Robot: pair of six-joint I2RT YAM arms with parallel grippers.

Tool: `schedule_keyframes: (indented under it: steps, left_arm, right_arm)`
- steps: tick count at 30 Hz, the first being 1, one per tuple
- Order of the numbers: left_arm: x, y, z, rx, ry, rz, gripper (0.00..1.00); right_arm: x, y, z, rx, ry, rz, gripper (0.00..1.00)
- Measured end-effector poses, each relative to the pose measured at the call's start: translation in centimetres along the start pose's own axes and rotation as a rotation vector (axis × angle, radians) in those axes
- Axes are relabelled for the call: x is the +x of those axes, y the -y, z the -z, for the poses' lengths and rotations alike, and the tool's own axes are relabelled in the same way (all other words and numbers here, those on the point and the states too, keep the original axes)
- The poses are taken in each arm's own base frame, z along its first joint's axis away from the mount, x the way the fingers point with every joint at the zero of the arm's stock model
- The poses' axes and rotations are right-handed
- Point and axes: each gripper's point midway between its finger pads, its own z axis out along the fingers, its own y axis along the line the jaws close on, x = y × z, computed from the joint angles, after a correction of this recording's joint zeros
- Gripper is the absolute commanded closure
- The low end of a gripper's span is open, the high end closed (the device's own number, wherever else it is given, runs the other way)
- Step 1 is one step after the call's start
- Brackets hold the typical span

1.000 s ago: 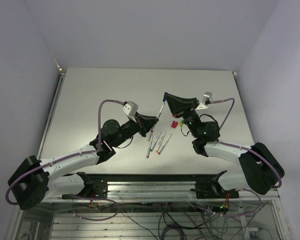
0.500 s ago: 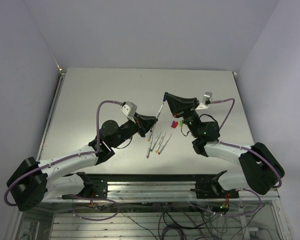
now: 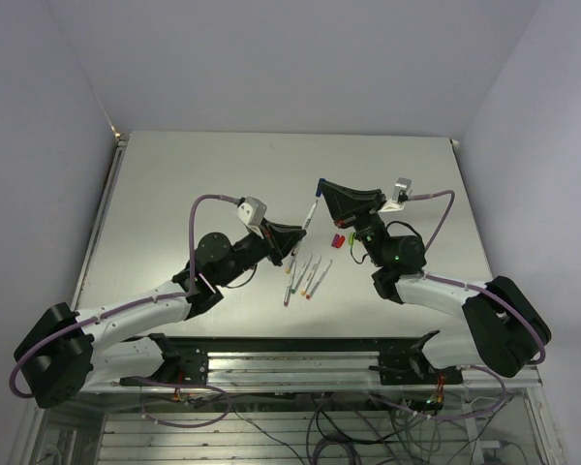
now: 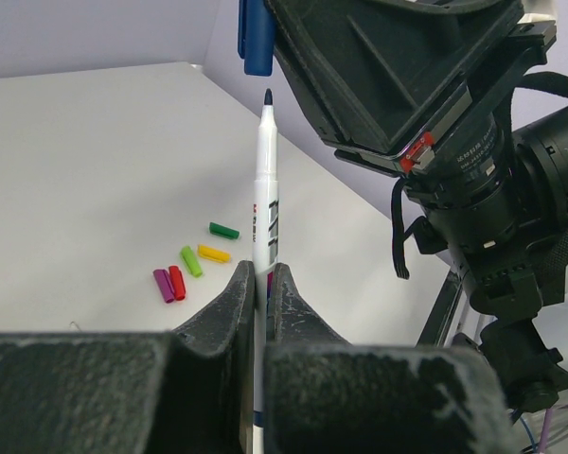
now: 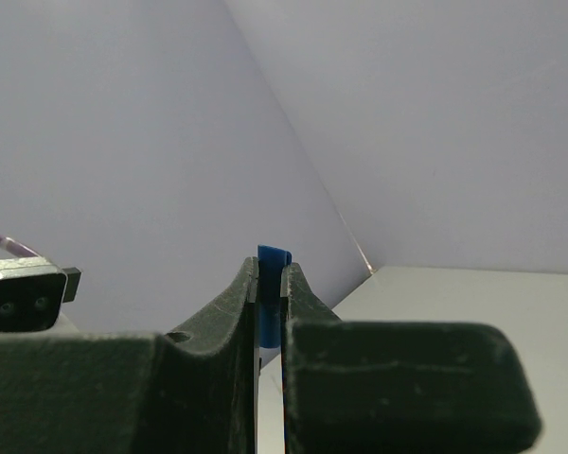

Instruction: Insert the pens into the pen caps

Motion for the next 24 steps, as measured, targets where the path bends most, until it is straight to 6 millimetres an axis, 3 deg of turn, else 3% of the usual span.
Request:
schedule_keyframes:
  steps: [24]
  left_arm:
    - [-0.3,-0.45,-0.12,-0.022,0.017,-0.015,0.93]
  right_arm:
    - [0.83,0.23,0.08,0.004,-0.015,-0.043,1.0]
